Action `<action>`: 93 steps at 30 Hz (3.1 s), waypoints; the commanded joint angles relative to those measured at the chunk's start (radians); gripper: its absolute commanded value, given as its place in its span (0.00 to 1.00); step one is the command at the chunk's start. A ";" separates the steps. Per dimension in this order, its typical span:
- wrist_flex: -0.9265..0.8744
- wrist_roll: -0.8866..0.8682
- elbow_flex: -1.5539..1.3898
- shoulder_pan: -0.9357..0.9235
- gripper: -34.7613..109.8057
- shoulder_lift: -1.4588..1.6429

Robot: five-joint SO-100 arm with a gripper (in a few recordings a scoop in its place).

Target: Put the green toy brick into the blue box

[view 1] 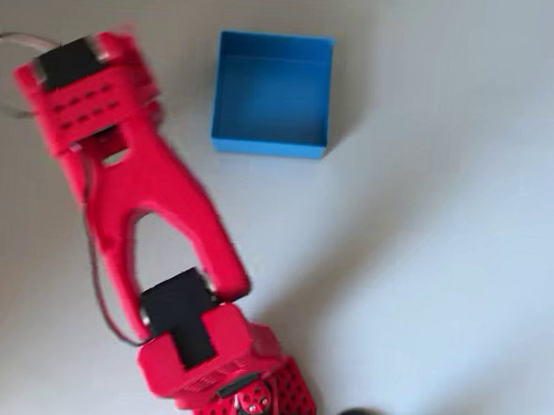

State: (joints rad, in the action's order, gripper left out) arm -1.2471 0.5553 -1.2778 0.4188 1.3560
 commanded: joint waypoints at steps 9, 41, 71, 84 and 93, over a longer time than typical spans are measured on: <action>-0.002 -0.120 0.098 -0.176 0.24 0.061; 0.219 -0.215 -0.241 -0.413 0.43 0.060; 0.265 -0.376 -0.433 -0.344 0.24 0.568; 0.476 -0.486 -0.939 -0.368 0.24 1.029; 0.532 -0.448 -1.399 -0.387 0.24 1.419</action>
State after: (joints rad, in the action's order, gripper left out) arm -0.7332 0.0890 -2.5633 0.0399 2.6078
